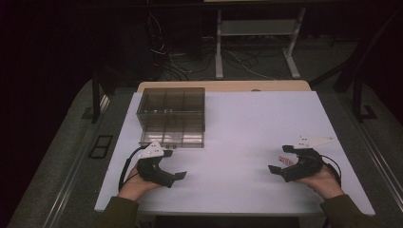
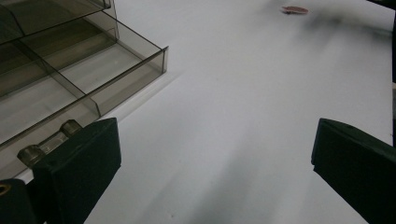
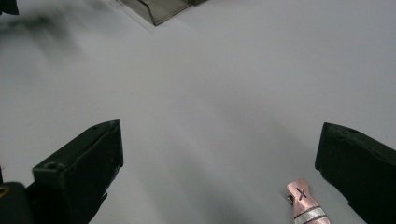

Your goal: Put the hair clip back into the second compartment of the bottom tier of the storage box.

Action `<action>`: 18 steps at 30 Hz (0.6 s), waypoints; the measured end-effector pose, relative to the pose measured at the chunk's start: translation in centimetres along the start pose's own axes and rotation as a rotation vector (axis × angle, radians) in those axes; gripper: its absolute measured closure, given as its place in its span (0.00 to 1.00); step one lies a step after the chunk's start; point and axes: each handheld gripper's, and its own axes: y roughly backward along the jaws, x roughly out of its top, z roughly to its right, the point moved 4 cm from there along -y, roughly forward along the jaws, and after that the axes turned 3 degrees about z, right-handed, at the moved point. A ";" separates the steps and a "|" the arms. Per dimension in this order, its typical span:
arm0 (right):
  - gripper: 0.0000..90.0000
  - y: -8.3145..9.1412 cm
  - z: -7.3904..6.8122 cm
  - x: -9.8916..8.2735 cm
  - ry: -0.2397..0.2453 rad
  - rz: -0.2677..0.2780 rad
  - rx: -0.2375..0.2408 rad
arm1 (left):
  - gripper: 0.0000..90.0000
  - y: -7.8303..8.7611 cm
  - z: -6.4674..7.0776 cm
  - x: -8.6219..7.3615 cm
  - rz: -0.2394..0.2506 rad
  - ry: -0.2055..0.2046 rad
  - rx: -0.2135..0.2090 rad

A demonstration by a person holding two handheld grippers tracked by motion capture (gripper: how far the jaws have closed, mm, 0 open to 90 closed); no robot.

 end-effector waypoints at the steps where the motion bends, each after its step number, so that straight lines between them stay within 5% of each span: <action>1: 0.00 0.0 0.0 0.0 0.001 -0.004 -0.001 | 0.00 0.0 0.0 0.0 0.004 0.001 0.002; 18: 0.00 -0.3 1.7 1.6 0.038 -0.014 -0.015 | 0.00 0.0 -0.1 0.1 0.014 0.014 0.008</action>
